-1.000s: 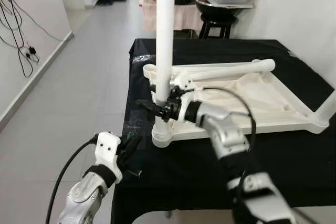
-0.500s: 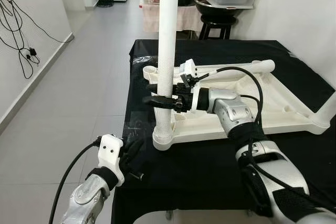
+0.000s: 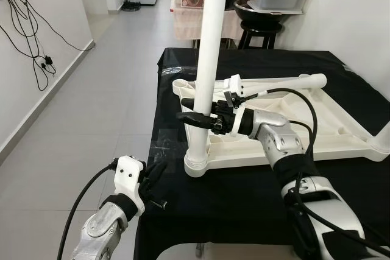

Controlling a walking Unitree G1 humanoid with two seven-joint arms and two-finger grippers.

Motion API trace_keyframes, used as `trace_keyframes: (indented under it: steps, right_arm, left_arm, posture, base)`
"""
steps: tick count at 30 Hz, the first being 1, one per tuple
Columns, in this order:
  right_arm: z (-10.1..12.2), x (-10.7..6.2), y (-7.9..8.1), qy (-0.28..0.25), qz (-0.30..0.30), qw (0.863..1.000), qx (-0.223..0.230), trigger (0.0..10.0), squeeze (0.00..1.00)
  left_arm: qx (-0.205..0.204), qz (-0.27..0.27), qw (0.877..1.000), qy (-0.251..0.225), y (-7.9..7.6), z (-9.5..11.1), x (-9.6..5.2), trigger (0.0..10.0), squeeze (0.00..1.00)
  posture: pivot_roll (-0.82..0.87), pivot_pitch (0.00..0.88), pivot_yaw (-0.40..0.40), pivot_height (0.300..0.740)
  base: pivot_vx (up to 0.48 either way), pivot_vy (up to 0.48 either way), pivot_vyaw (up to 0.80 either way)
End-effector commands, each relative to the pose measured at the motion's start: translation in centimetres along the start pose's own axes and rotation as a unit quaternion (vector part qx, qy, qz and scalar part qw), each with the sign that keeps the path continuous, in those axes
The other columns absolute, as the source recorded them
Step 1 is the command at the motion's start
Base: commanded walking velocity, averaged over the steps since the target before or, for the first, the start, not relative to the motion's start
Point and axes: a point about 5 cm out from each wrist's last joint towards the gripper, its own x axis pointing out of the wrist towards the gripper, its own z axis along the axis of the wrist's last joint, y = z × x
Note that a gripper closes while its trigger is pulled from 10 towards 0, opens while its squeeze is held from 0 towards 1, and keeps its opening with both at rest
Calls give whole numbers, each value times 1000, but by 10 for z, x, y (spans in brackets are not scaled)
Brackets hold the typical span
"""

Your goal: Building children table

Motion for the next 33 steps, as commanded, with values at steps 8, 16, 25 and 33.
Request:
trace_keyframes:
  steps: [8, 16, 25, 33]
  right_arm:
    - [-70, -20, 40, 133, -236, 962, -29, 0, 0]
    - [-65, -5, 37, 131, -235, 963, -21, 10000, 0]
    - [-5, 12, 30, 31, 11, 999, -25, 10000, 1000]
    - [23, 2, 8, 55, 160, 983, -71, 10000, 0]
  left_arm:
    - [-2, -2, 1000, -1, 1, 2, -2, 10000, 0]
    - [-5, -3, 1000, -2, 0, 2, 0, 10000, 0]
    - [-7, 1, 1000, -4, -1, 1, 3, 10000, 0]
    - [-7, 1, 1000, -3, -1, 1, 4, 10000, 0]
  posture:
    - [35, 0, -46, 740]
    - [48, 0, -60, 740]
    - [56, 0, -68, 740]
    - [73, 0, -78, 740]
  base:
    - [0, 0, 0]
    - [0, 0, 0]
    - [0, 0, 0]
    - [0, 0, 0]
